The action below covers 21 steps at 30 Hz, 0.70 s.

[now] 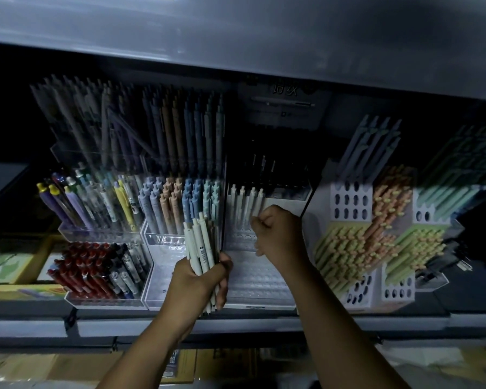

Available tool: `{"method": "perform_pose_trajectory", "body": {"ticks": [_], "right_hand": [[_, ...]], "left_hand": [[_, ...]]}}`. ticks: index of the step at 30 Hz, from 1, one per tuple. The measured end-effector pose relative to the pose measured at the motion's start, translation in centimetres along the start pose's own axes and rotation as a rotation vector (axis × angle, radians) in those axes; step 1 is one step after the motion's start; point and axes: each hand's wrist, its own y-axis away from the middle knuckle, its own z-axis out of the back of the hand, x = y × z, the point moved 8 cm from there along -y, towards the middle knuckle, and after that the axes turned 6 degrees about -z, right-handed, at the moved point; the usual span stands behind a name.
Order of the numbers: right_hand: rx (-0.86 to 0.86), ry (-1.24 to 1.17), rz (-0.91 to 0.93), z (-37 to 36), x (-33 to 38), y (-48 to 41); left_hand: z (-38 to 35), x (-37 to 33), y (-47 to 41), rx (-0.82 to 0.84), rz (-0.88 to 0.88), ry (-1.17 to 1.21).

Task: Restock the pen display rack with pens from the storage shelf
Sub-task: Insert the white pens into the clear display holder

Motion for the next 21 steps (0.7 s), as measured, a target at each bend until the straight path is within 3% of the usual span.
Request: {"method": "perform_pose_trajectory", "body": {"ticks": [3, 6, 14, 21], "right_hand": [[0.222, -0.248, 0.018, -0.5, 2.4, 2.9], [0.377, -0.346, 0.109, -0.6, 4.7, 5.3], [0.402, -0.399, 0.056, -0.7, 4.5, 5.5], [0.283, -0.518, -0.064, -0.1, 2.7, 4.7]], "left_hand": [[-0.4, 0.1, -0.2, 0.02, 0.01, 0.01], [-0.8, 0.4, -0.5, 0.046, 0.027, -0.01], [-1.4, 0.6, -0.6, 0.056, 0.067, -0.033], [-1.5, 0.4, -0.5, 0.076, 0.063, -0.02]]}}
